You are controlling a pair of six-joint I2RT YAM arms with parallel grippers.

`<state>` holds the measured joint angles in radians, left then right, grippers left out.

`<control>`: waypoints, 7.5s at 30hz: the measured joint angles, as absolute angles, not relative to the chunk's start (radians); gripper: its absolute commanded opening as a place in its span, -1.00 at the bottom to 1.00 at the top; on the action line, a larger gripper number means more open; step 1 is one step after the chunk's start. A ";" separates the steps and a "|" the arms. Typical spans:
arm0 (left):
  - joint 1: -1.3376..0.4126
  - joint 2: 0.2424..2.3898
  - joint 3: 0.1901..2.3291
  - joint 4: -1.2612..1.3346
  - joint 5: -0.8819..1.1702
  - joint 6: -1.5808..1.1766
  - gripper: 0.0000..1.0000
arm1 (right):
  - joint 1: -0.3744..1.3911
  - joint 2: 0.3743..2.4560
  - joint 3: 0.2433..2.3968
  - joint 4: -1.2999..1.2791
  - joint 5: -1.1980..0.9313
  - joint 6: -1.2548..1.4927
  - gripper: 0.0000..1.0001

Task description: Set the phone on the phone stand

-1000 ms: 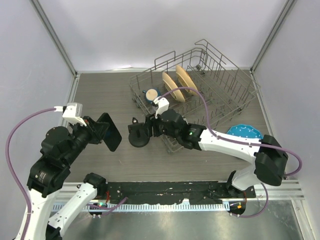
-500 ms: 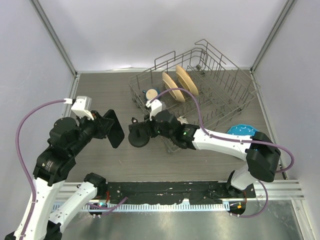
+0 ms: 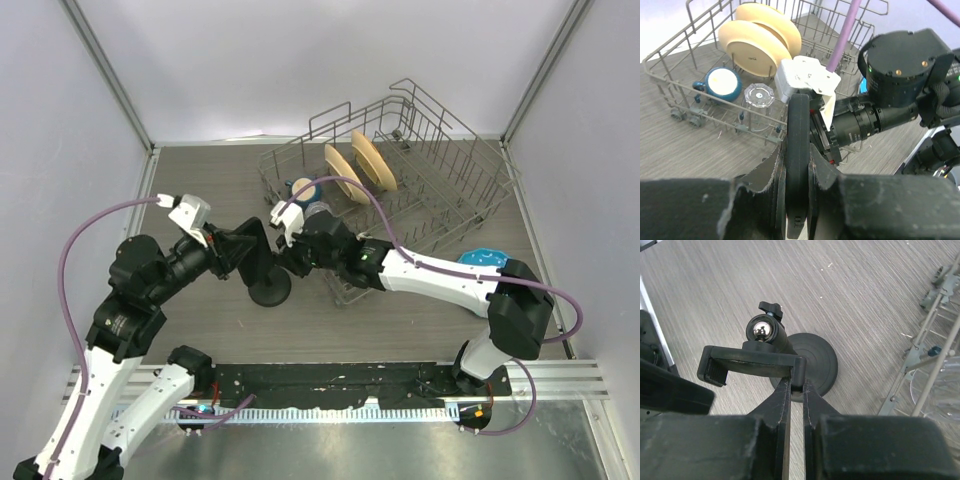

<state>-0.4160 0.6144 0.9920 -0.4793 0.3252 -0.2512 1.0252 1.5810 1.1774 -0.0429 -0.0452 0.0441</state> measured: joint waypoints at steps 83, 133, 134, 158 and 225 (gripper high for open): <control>-0.417 0.756 0.656 0.023 0.886 0.109 -1.00 | 0.805 1.671 1.068 0.324 -0.708 -0.012 -0.99; -0.417 0.803 0.650 0.144 0.946 -0.092 -1.00 | 0.812 1.502 1.040 0.277 -0.626 0.079 -0.99; -0.417 0.794 0.650 0.134 0.933 -0.085 -1.00 | 0.814 1.502 1.040 0.280 -0.617 0.080 -0.99; -0.463 0.546 0.654 -0.249 0.164 -0.239 -1.00 | 1.202 1.545 0.977 0.456 0.556 0.139 -0.99; -0.553 0.539 0.722 -0.344 0.648 -0.127 -1.00 | 0.916 1.330 0.923 0.233 -0.813 -0.089 0.17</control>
<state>-0.5533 0.5392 0.7219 -0.3443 0.6483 -0.1272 0.9161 1.3296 0.9226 0.2325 -0.8135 -0.0887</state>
